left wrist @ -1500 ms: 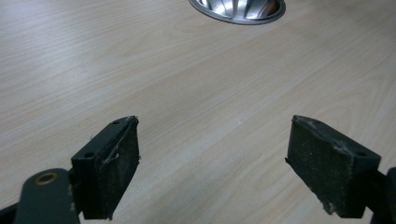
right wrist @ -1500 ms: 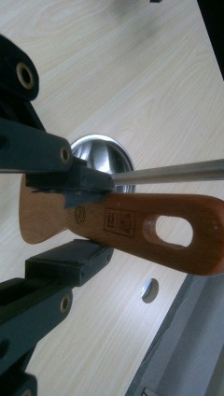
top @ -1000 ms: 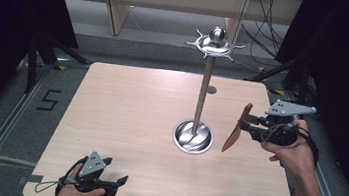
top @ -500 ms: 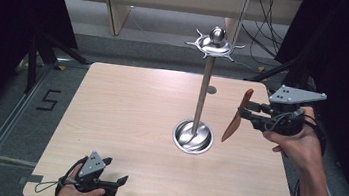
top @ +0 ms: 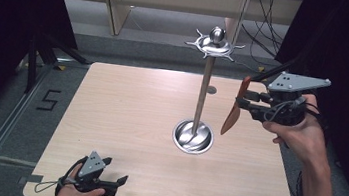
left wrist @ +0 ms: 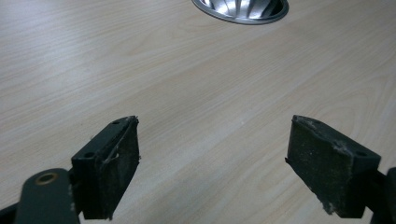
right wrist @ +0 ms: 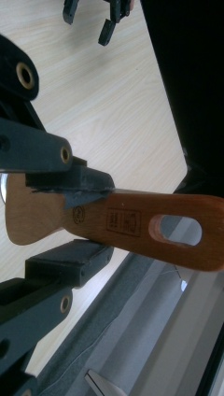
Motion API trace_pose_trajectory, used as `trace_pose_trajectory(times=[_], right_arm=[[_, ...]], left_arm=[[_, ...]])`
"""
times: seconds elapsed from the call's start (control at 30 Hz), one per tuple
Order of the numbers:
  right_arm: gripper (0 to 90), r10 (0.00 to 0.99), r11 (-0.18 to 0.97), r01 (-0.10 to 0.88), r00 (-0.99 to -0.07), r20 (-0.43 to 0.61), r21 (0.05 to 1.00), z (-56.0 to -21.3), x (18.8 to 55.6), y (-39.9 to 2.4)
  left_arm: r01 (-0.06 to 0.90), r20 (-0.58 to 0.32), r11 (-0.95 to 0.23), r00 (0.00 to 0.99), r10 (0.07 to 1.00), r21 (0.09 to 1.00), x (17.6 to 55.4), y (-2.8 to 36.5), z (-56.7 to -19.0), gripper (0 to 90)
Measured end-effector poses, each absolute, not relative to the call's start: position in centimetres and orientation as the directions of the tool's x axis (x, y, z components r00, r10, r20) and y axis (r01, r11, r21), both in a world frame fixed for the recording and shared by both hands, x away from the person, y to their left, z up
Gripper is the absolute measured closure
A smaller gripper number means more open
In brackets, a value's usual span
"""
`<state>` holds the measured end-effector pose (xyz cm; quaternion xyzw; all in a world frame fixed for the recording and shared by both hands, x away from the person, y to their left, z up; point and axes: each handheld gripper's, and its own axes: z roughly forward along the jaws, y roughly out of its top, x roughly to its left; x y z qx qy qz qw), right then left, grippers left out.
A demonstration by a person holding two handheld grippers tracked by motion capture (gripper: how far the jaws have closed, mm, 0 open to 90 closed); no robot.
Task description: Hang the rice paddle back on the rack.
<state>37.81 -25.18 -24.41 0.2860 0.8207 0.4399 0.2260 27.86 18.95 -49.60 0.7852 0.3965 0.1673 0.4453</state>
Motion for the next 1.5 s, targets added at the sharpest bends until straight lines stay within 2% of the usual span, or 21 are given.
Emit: trace_pose_trajectory(times=[0.37, 0.73, 1.5], right_arm=[[66.3, 0.655, 0.478, 0.217, -0.734, -0.181, 0.851, -22.3, 38.0, -24.1], [66.3, 0.656, 0.475, 0.208, -0.732, -0.186, 0.855, -21.4, 38.5, -23.4], [66.2, 0.658, 0.487, 0.243, -0.733, -0.169, 0.839, -20.6, 39.7, -21.8]], left_arm=[[0.480, -0.094, -0.286, 0.625, 0.775, 0.829, 27.8, 18.9, -49.6, 16.1], [0.473, -0.088, -0.292, 0.631, 0.771, 0.831, 27.9, 19.0, -49.6, 16.1], [0.475, -0.090, -0.291, 0.630, 0.771, 0.830, 27.9, 18.9, -49.6, 16.1]])
